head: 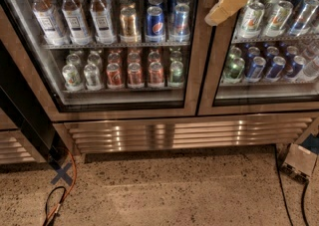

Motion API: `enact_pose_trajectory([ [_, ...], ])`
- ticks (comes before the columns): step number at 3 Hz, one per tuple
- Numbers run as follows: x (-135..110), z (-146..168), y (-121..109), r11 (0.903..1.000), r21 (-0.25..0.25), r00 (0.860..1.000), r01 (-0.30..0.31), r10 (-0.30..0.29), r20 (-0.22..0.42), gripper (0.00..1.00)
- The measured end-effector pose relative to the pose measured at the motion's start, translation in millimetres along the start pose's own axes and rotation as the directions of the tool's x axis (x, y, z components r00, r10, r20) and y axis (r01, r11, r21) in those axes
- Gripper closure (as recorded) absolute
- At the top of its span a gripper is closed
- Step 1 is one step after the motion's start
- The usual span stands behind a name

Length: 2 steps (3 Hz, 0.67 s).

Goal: Open left fridge door

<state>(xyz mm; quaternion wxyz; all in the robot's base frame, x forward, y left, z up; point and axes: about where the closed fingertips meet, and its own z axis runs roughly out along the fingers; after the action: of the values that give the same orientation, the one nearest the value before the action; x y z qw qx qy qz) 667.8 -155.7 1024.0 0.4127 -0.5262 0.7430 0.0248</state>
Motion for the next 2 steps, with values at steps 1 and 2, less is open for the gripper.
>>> enact_pose_trajectory([
  [1, -4, 12, -4, 1.0000, 0.007, 1.000, -0.002, 0.002, 0.003, 0.00],
  [2, -9, 26, -7, 1.0000, -0.003, 1.000, 0.005, -0.005, 0.006, 0.00],
])
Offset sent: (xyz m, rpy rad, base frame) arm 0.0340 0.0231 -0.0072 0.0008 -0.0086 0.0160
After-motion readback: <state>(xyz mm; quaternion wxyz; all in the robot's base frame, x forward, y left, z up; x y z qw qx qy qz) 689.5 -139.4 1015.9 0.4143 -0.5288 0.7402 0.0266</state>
